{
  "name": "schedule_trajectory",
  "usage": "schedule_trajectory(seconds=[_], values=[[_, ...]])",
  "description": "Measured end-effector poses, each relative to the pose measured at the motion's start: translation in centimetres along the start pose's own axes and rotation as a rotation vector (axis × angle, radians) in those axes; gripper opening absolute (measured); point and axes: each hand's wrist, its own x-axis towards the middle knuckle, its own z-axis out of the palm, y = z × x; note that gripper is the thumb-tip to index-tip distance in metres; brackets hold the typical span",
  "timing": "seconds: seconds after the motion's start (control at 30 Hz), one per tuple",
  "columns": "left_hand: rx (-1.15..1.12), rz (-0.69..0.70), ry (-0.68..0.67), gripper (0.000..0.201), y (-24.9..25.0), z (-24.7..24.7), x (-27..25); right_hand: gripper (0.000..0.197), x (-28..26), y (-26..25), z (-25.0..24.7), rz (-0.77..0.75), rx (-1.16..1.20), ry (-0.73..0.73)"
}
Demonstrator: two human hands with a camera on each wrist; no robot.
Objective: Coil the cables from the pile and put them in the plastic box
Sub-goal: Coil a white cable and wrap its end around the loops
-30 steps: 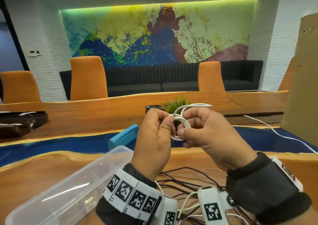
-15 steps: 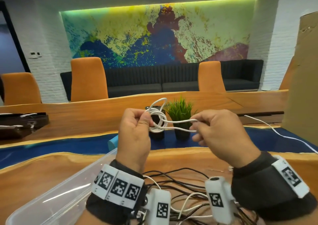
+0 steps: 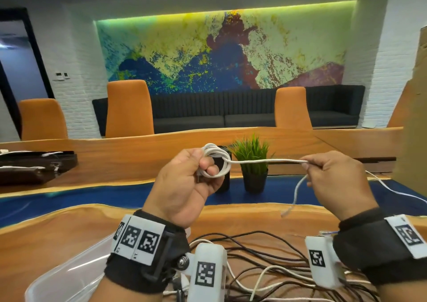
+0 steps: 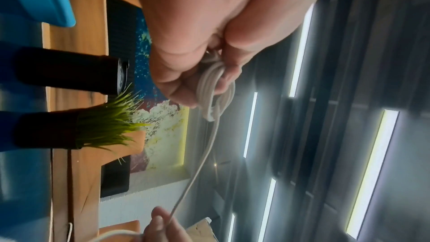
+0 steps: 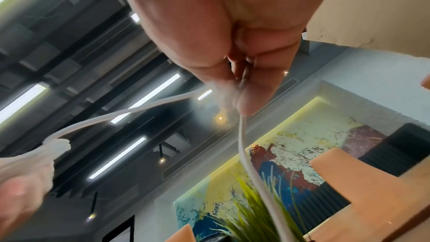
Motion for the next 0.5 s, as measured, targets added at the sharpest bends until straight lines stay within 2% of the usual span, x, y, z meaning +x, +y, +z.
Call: schedule_trajectory(seconds=[0.13,0.2,0.3,0.5], values=[[0.075,-0.136,-0.099,0.020,-0.3,0.7,-0.7,0.016,0.8,0.7,-1.6,0.061,0.115,0.106],[0.318,-0.156,-0.115,0.022,-0.7,1.2,-1.0,0.015,1.2,0.6,-2.8,0.056,0.194,0.151],[0.845,-0.015,-0.069,0.016,-1.7,1.1,-0.9,0.009,1.2,0.0,-4.1,0.023,0.240,0.213],[1.127,0.232,-0.029,0.025,-2.0,-1.1,0.2,0.006,1.1,-0.3,-4.0,-0.067,0.139,0.141]])
